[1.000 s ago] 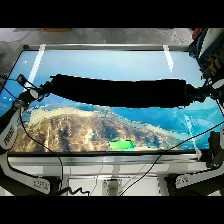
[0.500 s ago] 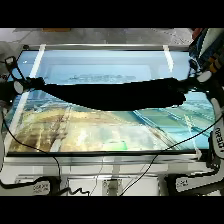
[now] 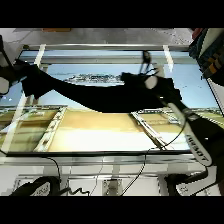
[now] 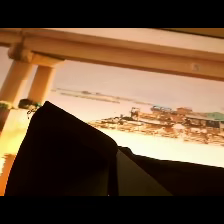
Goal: Fold the clothes and pants, and hang the long-sleeved shirts on hangers.
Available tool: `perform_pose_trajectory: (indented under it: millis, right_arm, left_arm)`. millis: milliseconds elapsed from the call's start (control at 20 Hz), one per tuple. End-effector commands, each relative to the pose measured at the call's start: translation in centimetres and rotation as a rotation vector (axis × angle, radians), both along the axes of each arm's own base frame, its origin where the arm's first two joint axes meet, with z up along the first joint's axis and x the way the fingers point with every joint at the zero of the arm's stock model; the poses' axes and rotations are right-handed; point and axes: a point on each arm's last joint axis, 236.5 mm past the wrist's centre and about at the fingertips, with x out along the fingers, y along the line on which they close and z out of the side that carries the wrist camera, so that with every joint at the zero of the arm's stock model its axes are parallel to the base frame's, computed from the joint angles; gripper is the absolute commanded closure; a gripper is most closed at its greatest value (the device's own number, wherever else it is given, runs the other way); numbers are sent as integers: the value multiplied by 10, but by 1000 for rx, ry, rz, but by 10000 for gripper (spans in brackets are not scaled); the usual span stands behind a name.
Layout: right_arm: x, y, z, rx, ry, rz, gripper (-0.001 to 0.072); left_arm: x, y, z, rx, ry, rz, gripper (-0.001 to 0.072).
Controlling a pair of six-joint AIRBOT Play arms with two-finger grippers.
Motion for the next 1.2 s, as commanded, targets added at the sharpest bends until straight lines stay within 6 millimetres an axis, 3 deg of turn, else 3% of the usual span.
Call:
perform_pose_trajectory:
  millis: [0,150,250,350,550,750,850,950,1050,1150]
  right_arm:
    - [-23,96,-4,71,-9,96,688]
    - [-35,156,-7,112,5,168,688]
    - [-41,187,-9,148,13,192,688]
    - [-53,215,-23,161,64,226,688]
    - [-102,262,-64,193,212,308,688]
    - [-152,295,-79,162,248,401,688]
    - [-166,304,-78,152,234,433,688]
    - [-166,302,-80,129,222,444,688]
    - [-154,284,-89,63,226,443,687]
    - [-132,245,-102,-47,250,428,687]
  left_arm:
    - [-27,-24,31,-17,-31,-51,692]
    - [-42,-31,40,-18,-27,-66,692]
    - [-47,-31,34,-19,6,-67,692]
    - [-45,-31,28,-20,23,-67,692]
    - [-30,-41,23,-88,5,-83,692]
    - [-8,-47,16,-143,-29,-87,692]
    - [1,-55,13,-185,-41,-97,692]
    - [5,-72,4,-225,-20,-126,692]
    - [10,-93,-12,-226,17,-163,692]
    - [10,-115,-40,-226,100,-205,692]
